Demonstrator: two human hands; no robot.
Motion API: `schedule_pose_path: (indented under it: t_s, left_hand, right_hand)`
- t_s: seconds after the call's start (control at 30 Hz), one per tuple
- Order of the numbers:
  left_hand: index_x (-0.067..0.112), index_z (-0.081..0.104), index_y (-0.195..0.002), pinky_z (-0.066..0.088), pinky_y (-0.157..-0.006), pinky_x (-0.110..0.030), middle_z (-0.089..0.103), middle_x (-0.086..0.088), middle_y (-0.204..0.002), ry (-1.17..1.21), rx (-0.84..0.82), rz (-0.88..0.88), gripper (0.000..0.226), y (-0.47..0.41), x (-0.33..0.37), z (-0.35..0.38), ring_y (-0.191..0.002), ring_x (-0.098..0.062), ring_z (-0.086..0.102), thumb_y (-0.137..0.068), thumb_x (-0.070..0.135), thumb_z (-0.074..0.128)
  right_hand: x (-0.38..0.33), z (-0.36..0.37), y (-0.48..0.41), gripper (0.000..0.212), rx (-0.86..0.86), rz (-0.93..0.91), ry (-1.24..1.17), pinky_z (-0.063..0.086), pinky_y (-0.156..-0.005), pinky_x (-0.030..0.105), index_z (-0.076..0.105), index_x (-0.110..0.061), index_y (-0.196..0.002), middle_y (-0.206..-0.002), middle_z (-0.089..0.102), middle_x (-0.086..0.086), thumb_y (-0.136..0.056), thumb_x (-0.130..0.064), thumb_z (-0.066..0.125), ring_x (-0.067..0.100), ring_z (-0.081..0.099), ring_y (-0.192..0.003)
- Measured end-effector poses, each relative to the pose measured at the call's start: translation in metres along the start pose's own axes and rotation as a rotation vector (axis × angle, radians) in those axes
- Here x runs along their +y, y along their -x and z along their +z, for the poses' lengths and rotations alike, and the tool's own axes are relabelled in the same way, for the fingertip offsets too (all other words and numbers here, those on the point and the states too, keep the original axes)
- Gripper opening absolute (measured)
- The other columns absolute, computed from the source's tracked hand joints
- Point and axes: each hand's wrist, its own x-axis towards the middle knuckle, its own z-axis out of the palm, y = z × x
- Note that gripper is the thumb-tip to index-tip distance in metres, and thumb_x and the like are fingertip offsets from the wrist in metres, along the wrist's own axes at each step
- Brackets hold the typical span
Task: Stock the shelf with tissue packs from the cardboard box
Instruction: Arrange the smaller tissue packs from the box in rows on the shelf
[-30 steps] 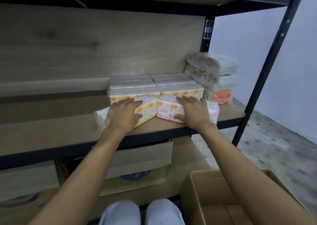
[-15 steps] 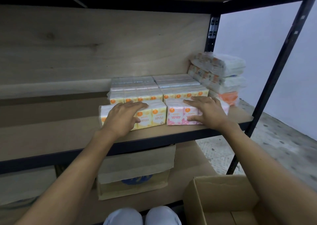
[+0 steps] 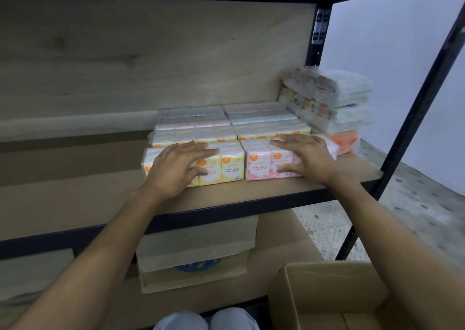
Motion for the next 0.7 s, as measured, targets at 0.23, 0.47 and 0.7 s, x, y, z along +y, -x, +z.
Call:
schedule_pose_path:
  t_s: [0.23,0.47,0.7]
  left_hand:
    - [0.047,0.045,-0.134,0.028,-0.112,-0.040,0.045,0.014,-0.145,-0.032,0.032,0.000,0.051,-0.009,-0.002,0.007,-0.139,-0.012,0.035,-0.088,0.037,0.063]
    - [0.047,0.044,-0.135,0.028,-0.111,-0.040,0.044,0.015,-0.146,-0.059,0.026,-0.001,0.051,-0.012,-0.005,0.009,-0.139,-0.012,0.035,-0.088,0.040,0.062]
    - [0.048,0.045,-0.134,0.030,-0.109,-0.040,0.045,0.016,-0.144,-0.085,0.044,-0.008,0.050,-0.015,-0.007,0.011,-0.137,-0.012,0.037,-0.088,0.040,0.062]
  right_hand:
    - [0.008,0.004,-0.008,0.072,-0.007,-0.006,-0.021,0.022,-0.107,0.043,0.042,-0.047,-0.135,-0.145,0.045,-0.009,-0.070,-0.058,0.071,0.016,0.037,-0.135]
    - [0.012,0.007,-0.019,0.074,-0.015,-0.019,-0.036,0.022,-0.105,0.039,0.044,-0.046,-0.134,-0.144,0.047,-0.008,-0.064,-0.068,0.060,0.016,0.039,-0.135]
    - [0.015,0.012,-0.023,0.072,-0.004,-0.030,-0.047,0.021,-0.107,0.042,0.043,-0.048,-0.134,-0.144,0.046,-0.008,-0.068,-0.063,0.068,0.017,0.038,-0.135]
